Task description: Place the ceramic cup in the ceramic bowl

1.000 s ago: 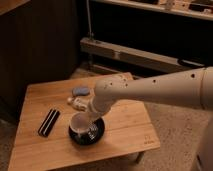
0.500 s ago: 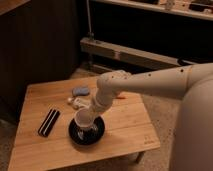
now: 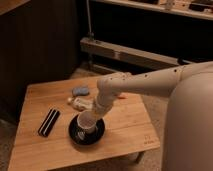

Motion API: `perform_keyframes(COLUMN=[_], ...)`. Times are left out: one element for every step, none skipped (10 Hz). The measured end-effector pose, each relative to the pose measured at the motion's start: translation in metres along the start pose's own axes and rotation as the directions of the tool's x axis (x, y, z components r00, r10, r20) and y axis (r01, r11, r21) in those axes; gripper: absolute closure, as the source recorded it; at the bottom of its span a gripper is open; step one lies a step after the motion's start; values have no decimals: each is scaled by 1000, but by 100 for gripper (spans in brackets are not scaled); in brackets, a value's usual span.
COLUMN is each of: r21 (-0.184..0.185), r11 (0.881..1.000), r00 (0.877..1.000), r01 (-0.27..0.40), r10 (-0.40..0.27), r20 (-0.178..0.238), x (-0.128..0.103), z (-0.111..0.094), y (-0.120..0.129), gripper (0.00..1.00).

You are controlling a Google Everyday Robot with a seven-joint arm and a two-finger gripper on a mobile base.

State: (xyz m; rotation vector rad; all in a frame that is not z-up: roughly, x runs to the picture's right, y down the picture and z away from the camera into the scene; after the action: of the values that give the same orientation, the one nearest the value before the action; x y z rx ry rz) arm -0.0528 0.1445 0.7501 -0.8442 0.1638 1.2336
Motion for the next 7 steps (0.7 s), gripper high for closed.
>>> perform_keyframes(r21=[2, 1, -5, -13, -16, -18, -17], r11=[1000, 1000, 1000, 1000, 1000, 1000, 1000], r00=[1000, 1000, 1000, 999, 999, 999, 999], r01=[-5, -11, -13, -15, -12, -3, -4], r10=[5, 11, 13, 14, 11, 3, 3], r20=[-6, -11, -17, -29, -36, -42, -40], x=[1, 2, 3, 5, 7, 9, 9], z=[1, 3, 4, 6, 8, 8, 8], y=[-3, -5, -6, -6, -5, -3, -4], gripper=[21, 20, 20, 20, 20, 20, 20])
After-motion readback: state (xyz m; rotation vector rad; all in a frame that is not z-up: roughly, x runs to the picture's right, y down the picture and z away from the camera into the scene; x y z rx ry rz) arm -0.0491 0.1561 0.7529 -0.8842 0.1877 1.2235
